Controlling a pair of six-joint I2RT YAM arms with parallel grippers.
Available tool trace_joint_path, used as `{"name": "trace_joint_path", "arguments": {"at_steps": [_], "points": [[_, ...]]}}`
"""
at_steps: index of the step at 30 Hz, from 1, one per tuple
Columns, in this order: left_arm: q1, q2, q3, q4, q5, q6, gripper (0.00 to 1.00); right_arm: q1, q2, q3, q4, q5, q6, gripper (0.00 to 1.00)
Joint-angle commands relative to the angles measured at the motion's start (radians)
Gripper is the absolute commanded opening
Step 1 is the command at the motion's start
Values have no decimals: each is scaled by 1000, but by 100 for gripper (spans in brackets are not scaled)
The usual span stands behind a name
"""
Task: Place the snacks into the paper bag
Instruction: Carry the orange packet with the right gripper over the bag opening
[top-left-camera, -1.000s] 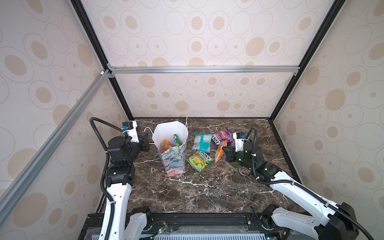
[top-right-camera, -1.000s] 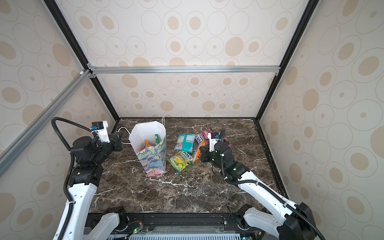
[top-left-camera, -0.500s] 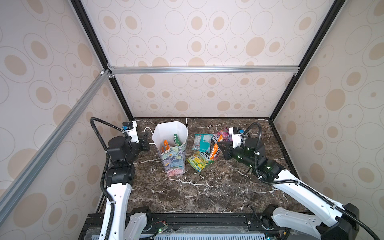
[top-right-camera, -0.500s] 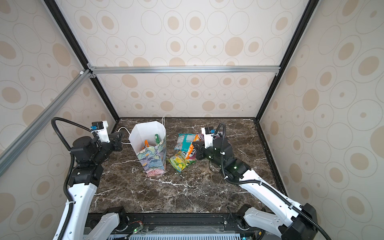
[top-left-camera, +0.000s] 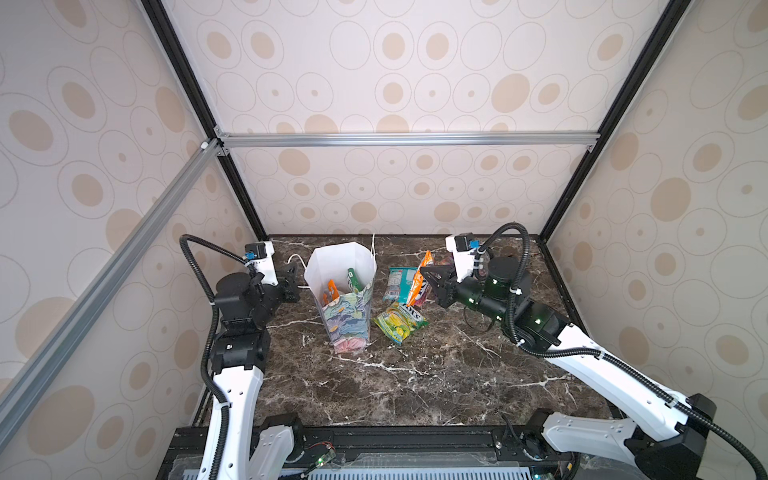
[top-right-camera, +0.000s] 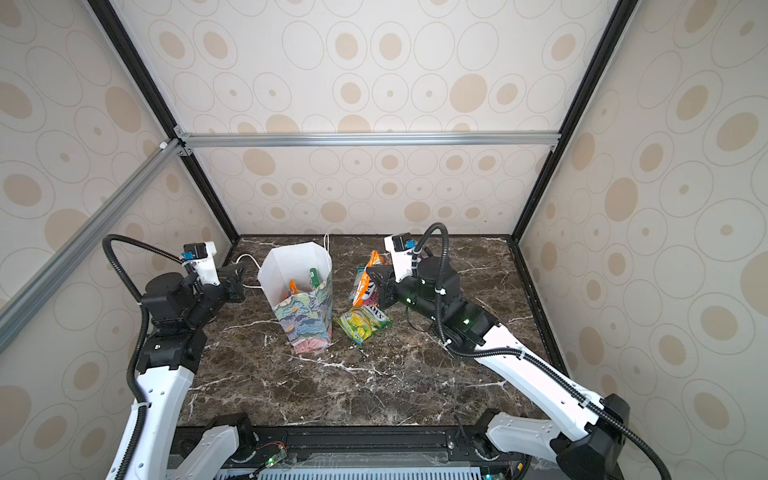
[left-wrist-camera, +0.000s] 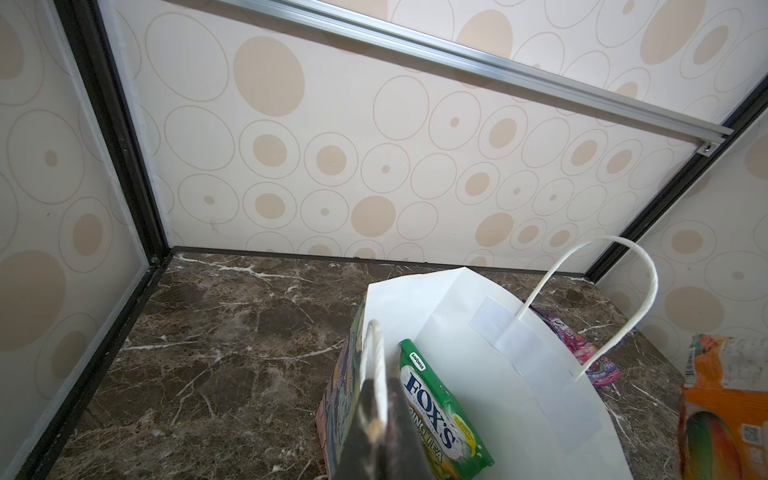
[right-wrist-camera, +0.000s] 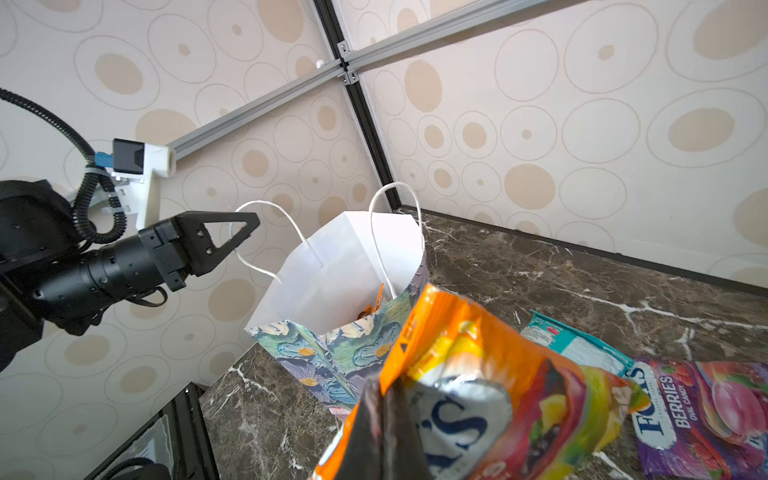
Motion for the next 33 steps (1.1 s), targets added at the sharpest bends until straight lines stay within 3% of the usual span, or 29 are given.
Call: {"name": "trace_joint_path", "arguments": {"at_steps": [1,10,17,33], "points": [[2,-13,10,17,5,4,0,19,13,75,23,-35,-45,0],[3,-17,10,17,-1,4,0,70,86,212,9,-74,-84,0],[2,-14,13,11,-4,6,0,123,151,296,99,-129,-78,0],[3,-20,15,9,-8,9,0,219,376,611,31,-172,-146,0]]}}
